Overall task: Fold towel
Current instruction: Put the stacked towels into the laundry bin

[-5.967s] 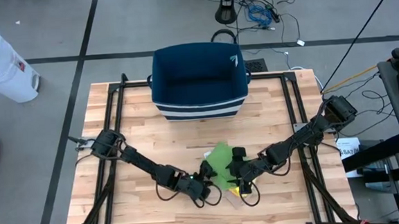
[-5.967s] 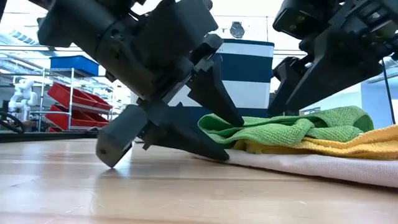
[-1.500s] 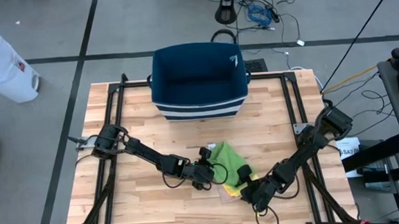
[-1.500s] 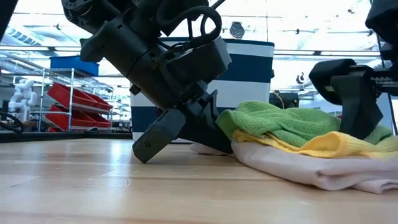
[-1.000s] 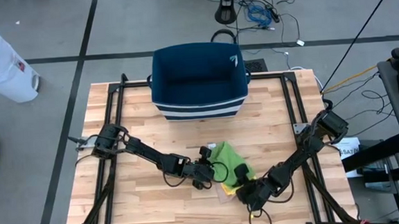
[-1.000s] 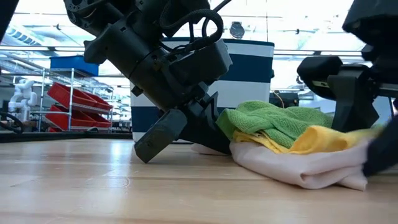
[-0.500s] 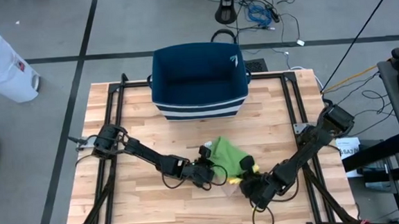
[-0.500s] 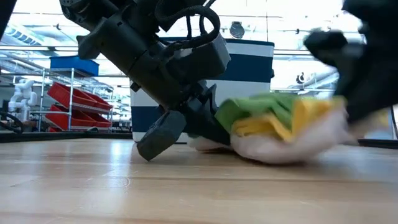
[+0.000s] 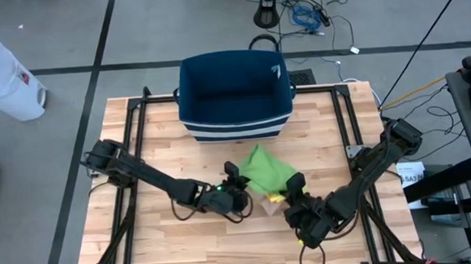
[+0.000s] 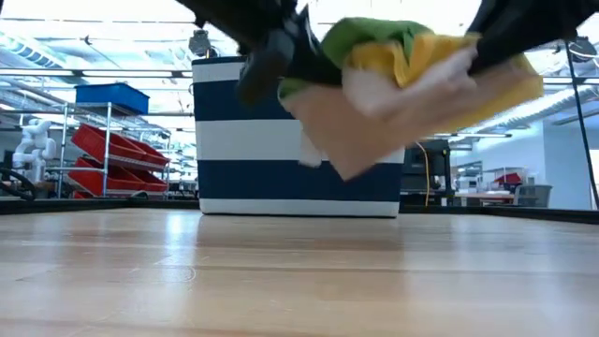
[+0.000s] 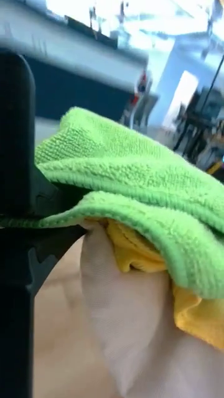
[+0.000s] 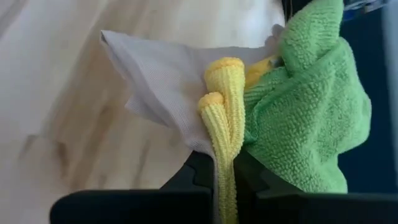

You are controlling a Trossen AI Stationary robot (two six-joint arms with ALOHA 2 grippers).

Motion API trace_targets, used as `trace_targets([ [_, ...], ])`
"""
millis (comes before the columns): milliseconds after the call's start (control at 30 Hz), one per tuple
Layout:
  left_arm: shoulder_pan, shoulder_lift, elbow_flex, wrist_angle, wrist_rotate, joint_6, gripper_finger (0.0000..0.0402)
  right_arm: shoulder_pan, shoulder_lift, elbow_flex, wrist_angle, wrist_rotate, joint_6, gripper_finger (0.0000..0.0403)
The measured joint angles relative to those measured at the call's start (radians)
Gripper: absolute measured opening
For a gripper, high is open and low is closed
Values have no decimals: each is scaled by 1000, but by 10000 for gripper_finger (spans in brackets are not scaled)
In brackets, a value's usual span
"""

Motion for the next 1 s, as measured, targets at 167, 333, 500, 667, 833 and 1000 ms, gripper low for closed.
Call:
trace_targets([
  [167, -15, -77, 1, 9, -132, 117, 4, -9, 0, 113, -160, 118, -6, 7],
  [333, -3, -167, 2, 49, -216, 250, 4, -61, -14, 244, -309, 222, -13, 7],
  [500, 42, -250, 2, 86, -225, 374, 4, -152, -68, 315, -310, 229, -136, 7],
  [667, 95, -314, 2, 93, -222, 489, 4, -239, -138, 332, -201, 221, -352, 9],
  [833, 133, -364, 3, 105, -179, 539, 4, -304, -201, 333, -39, 190, -578, 9],
  [1000, 150, -391, 3, 140, -119, 587, 4, -359, -247, 333, 92, 51, -755, 9],
])
